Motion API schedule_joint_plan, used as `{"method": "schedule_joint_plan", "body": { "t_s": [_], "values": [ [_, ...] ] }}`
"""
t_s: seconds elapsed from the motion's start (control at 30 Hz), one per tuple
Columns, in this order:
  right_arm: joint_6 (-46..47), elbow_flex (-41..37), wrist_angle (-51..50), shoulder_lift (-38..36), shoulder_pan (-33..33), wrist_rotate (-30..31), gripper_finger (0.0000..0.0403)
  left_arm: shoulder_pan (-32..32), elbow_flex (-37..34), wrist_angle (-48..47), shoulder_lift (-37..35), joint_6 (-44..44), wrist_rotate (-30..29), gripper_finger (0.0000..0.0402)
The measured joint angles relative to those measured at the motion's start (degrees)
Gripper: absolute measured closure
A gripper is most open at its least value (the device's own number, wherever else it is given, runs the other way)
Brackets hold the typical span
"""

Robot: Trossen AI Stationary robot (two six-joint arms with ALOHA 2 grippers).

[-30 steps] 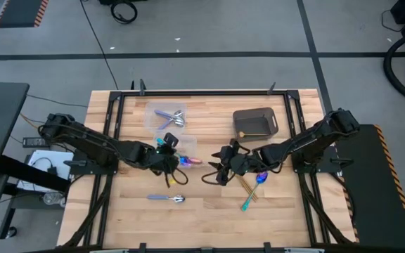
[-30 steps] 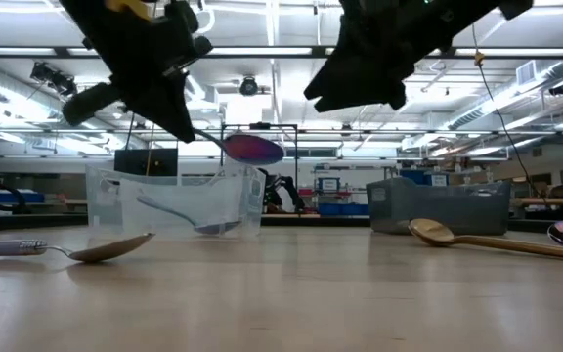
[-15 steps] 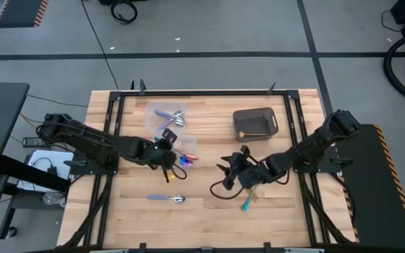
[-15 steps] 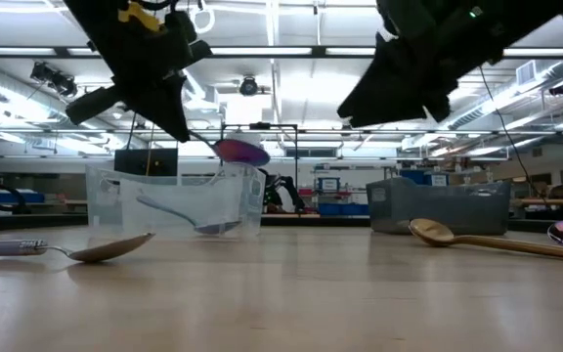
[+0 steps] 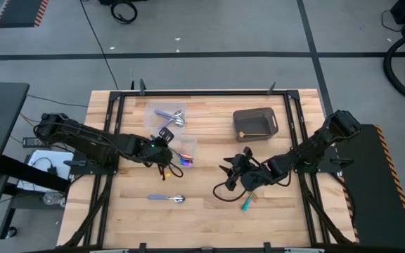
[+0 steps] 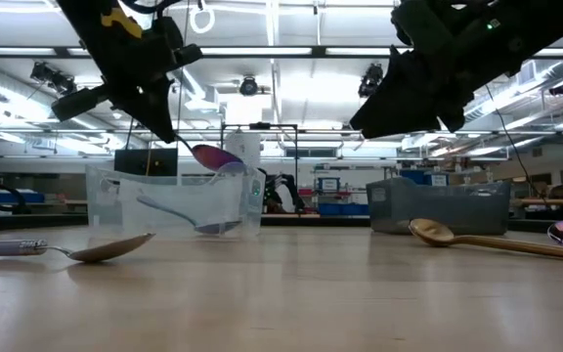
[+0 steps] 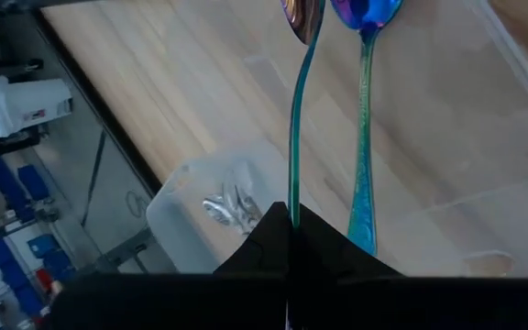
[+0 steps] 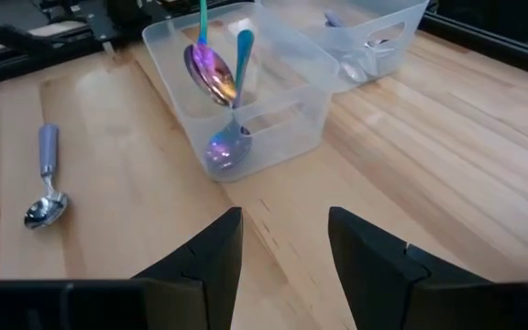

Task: Sort silverware by color (type)
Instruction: Put the blue spoon into the bottom transparent bin

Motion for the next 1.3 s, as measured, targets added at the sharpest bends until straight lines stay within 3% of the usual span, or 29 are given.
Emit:
{"method": "schedule_joint_plan", "body": {
  "t_s": [0.17, 0.47, 0.7, 1.1, 1.3],
  "values": [
    [-0.6, 0.0, 0.2, 0.0, 0.3, -0.2, 0.0229, 1.6, -1.9, 2.2, 2.1, 1.5, 1.2, 0.0395],
    [-1.1, 0.0, 1.2, 0.0, 0.2, -0.3, 0.0229, 2.2, -8.4, 15.0, 3.2, 3.2, 2.1, 0.0392],
    [-1.3, 0.0, 1.2, 0.0, 0.2, -0.3, 0.0229, 2.1, -10.4, 15.6, 3.2, 1.1, 3.1, 0.0385],
    [-1.2, 0.0, 1.4, 0.0, 0.2, -0.3, 0.0229, -0.6, -9.2, 15.3, 2.9, -4.1, 4.6, 0.0278],
    [-1.2, 0.0, 1.1, 0.0, 0.2, -0.8, 0.0229, -1.4, -6.3, 12.3, 1.7, -7.5, 4.4, 0.0266]
  ]
}}
